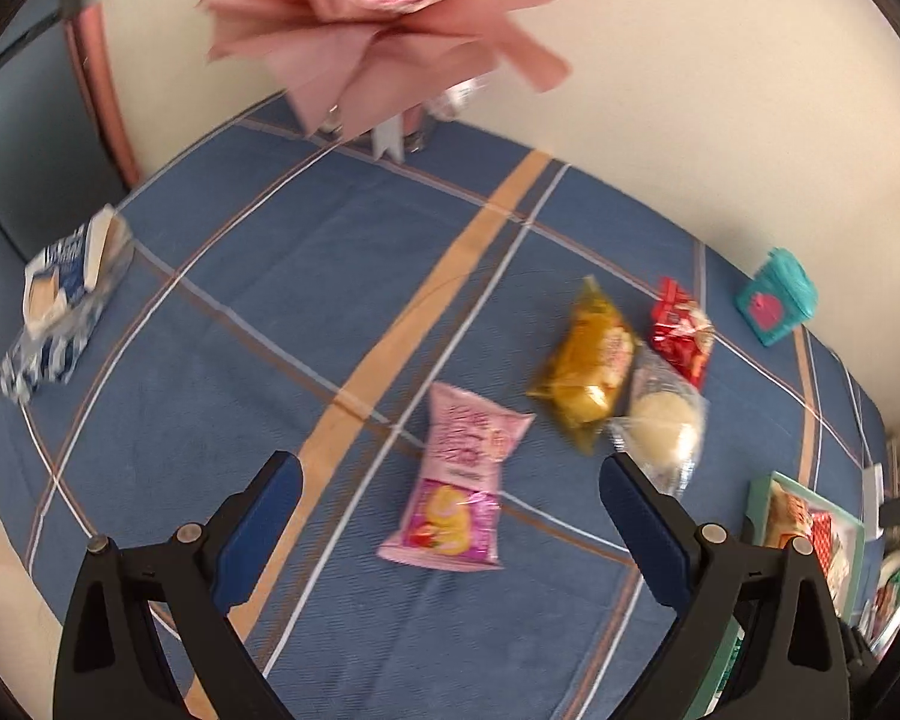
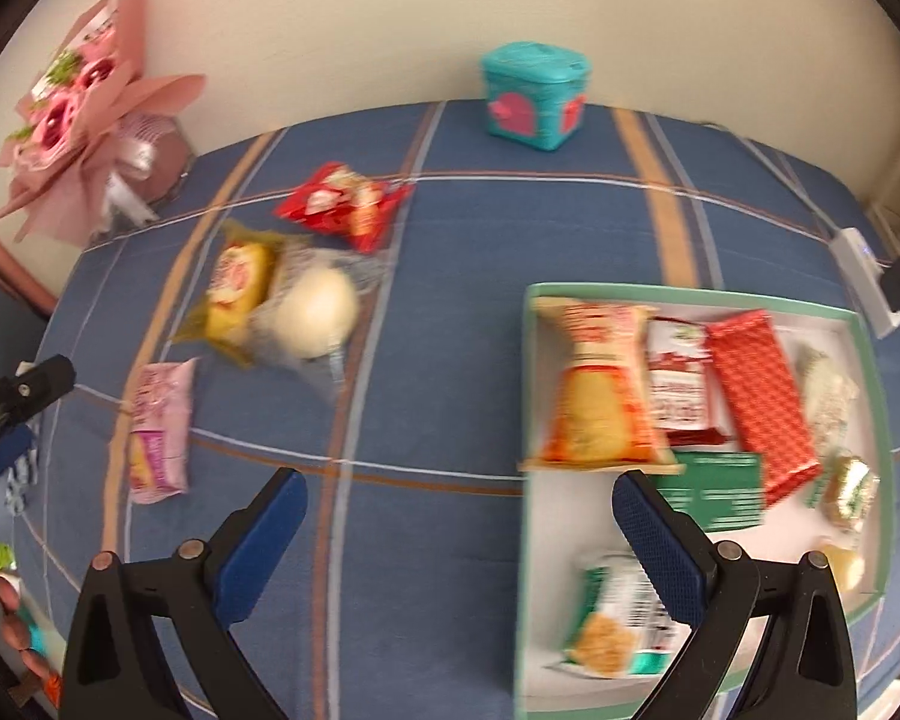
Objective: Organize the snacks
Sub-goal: 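Withdraw both tools from the tray toward the remaining snacks, then grasp bagged bun with right tool while left tool grasps pink swiss roll pack, then carry bun into the tray with right tool while left tool carries swiss roll pack, then open right tool on bun while left tool releases swiss roll pack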
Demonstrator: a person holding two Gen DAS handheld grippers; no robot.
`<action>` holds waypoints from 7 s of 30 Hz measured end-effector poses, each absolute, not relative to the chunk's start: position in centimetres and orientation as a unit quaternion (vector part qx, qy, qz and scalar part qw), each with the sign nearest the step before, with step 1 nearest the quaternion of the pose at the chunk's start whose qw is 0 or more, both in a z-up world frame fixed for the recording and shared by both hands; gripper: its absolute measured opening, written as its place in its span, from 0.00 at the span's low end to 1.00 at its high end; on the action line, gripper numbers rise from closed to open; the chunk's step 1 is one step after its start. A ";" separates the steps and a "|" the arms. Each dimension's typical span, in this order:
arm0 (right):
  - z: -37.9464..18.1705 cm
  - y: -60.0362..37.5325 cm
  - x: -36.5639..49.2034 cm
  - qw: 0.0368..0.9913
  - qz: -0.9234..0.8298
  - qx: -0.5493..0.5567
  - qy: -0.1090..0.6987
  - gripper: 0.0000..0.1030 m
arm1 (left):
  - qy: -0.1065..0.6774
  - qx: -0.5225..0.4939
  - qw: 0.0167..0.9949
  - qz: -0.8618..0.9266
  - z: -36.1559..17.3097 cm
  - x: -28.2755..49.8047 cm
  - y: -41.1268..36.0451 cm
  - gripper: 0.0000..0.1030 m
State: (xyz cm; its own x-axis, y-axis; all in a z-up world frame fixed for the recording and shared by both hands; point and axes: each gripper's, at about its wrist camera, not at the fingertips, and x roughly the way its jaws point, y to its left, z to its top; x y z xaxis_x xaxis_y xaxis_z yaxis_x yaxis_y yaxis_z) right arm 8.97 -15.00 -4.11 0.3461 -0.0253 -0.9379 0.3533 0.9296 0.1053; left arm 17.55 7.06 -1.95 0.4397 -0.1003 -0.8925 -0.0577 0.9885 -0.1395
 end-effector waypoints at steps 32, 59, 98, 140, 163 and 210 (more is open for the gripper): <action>-6.7 -12.5 14.8 0.815 -0.081 0.173 0.548 0.99 | 0.606 -0.155 0.780 -0.031 -10.7 21.2 7.1 0.96; -10.9 -12.8 22.5 0.784 -0.060 0.262 0.560 0.58 | 0.615 -0.191 0.764 -0.034 -12.5 22.6 8.0 0.82; -11.0 -6.5 15.4 0.785 -0.080 0.097 0.607 0.52 | 0.619 -0.089 0.779 -0.047 -11.5 22.0 4.5 0.44; -0.6 -18.5 7.9 0.811 -0.136 0.234 0.519 0.48 | 0.525 -0.038 0.840 -0.133 -0.5 16.9 -4.7 0.38; -1.5 -33.2 -0.5 0.759 -0.272 0.358 0.471 0.48 | 0.498 0.062 0.827 -0.253 1.8 10.3 -17.3 0.38; -6.3 -35.6 0.4 0.725 -0.280 0.328 0.538 0.50 | 0.541 0.155 0.775 -0.288 -4.2 7.9 -26.9 0.39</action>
